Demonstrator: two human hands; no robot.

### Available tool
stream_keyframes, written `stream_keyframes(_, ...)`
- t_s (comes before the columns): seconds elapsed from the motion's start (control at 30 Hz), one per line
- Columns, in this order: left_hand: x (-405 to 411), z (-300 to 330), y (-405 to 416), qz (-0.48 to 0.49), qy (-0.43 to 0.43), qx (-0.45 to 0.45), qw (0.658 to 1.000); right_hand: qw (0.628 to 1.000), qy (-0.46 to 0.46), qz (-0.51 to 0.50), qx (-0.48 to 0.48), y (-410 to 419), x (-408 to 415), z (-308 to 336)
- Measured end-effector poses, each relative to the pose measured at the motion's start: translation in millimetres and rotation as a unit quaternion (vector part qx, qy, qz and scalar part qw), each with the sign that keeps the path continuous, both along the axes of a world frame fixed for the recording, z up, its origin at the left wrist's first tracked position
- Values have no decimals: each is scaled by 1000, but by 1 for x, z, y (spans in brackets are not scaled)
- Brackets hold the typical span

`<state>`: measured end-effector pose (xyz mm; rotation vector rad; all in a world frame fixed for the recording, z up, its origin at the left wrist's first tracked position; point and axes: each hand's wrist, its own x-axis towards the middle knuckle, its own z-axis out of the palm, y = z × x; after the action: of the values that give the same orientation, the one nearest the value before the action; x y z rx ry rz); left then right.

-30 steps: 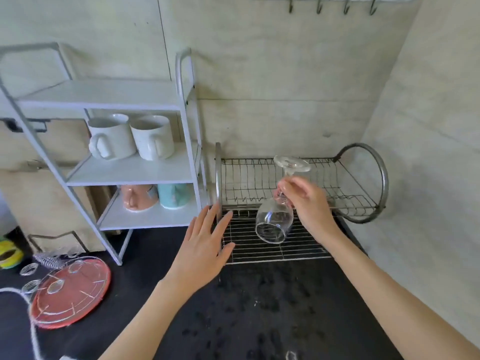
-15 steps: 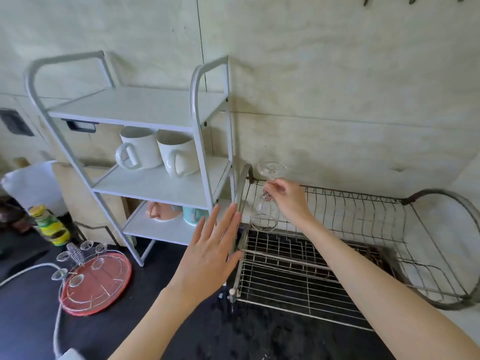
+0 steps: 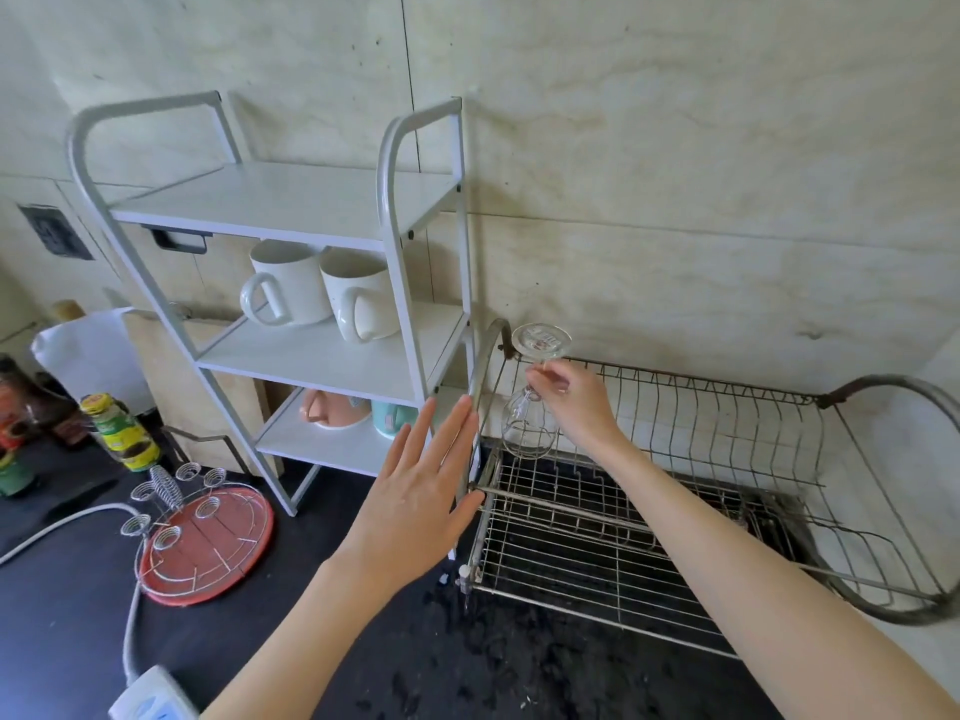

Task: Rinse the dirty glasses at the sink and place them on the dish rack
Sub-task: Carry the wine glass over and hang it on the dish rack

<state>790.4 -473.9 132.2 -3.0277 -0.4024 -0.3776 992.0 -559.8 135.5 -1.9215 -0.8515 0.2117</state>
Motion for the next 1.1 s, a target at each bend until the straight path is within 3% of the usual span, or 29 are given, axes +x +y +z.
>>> stream_keyframes(0.3, -3, 11, 0, -8, 27, -83, 996, 998, 29, -36, -43, -22, -15, 1)
stream_keyframes(0.43, -10, 15, -4, -1, 35, -99, 994, 976, -125, -17, -179, -51, -50, 8)
stream_keyframes(0.53, -32, 18, -13, 18, 19, -92, 995, 941, -268, -8, -208, -62, -87, 18)
stream_keyframes(0.87, -232, -26, -48, 119, 9, -61, 991, 897, -351, 110, -245, -90, -268, -10)
stream_keyframes(1.1, -392, -38, -65, 239, 9, -49, 970, 877, -382, 239, -168, -60, -414, -32)
